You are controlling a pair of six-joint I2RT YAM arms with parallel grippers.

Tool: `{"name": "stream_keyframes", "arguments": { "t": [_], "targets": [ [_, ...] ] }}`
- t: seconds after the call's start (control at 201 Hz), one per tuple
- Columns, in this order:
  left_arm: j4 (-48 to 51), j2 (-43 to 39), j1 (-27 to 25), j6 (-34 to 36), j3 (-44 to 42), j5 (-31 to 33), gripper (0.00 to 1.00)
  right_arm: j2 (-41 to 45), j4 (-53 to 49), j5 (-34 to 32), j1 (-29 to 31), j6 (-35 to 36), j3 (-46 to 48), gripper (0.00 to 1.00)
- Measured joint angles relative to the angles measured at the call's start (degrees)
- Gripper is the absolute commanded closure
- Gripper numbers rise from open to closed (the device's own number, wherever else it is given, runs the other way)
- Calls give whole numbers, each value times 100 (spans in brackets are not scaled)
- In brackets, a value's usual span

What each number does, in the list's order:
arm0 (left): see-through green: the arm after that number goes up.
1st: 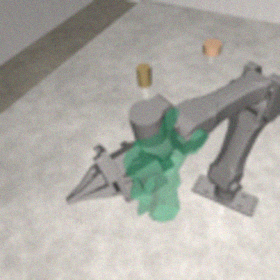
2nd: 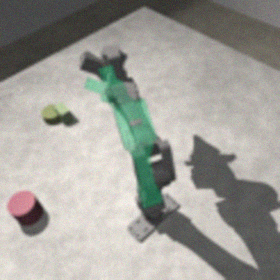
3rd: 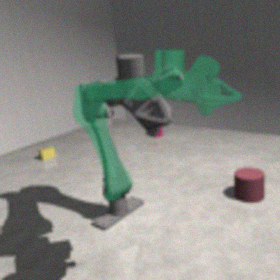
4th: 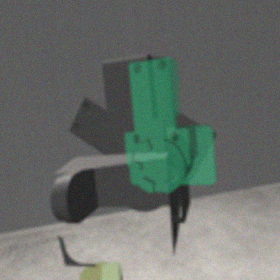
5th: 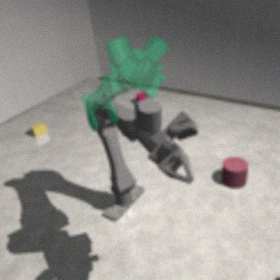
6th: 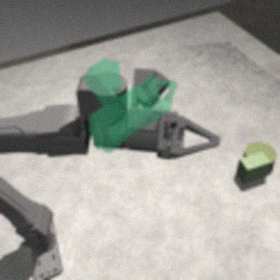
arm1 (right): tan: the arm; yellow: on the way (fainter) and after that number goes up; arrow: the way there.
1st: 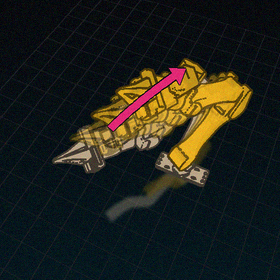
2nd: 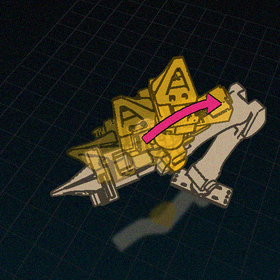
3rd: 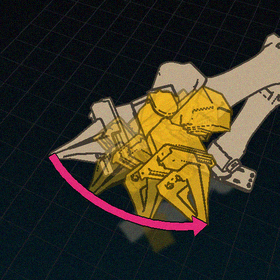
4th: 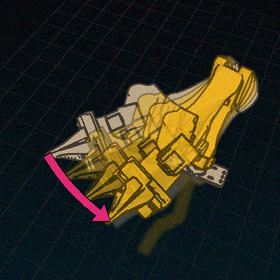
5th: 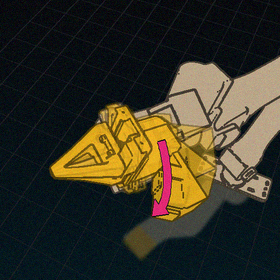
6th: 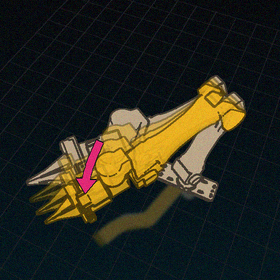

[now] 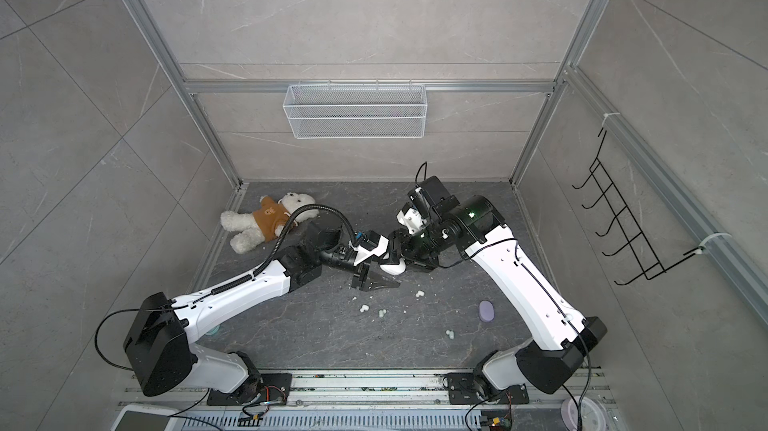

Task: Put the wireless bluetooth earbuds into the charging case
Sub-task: 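Lift the white case and carry it toward the left gripper, then close the left gripper on the white case held by the right gripper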

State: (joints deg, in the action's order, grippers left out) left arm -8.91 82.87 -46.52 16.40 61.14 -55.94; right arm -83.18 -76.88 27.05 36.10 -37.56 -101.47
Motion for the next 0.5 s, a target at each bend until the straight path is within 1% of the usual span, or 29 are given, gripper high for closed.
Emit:
{"name": "stream_keyframes", "arguments": {
  "t": [0.234,0.498],
  "targets": [
    [-17,0,-4,-2,0,13,44,-11,-7,0,31,0,-4,41],
    [-57,0,-4,-9,0,37,54,-11,-70,0,66,0,-13,41]
  ]
}}
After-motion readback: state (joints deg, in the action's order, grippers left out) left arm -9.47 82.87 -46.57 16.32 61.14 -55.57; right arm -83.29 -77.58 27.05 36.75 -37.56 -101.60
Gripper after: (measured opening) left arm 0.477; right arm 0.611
